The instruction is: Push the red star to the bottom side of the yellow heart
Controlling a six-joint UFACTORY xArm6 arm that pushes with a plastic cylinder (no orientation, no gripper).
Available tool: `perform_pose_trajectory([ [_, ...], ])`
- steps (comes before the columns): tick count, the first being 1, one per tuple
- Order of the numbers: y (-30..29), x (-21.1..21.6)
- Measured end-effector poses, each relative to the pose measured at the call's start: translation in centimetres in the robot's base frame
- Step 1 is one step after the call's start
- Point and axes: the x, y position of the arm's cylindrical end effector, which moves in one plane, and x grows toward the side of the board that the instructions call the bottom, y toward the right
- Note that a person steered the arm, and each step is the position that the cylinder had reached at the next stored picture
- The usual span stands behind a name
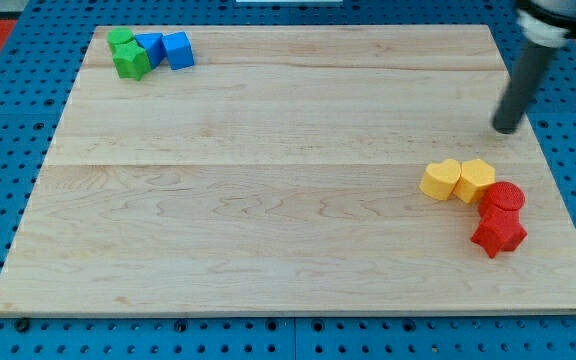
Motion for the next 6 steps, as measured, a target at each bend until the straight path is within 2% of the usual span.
perform_pose_trajectory([
  [1,3.4,0.2],
  [2,5.4,3.7],
  [4,5.2,12.6],
  [5,1.1,15.0],
  [6,-4.9,14.8],
])
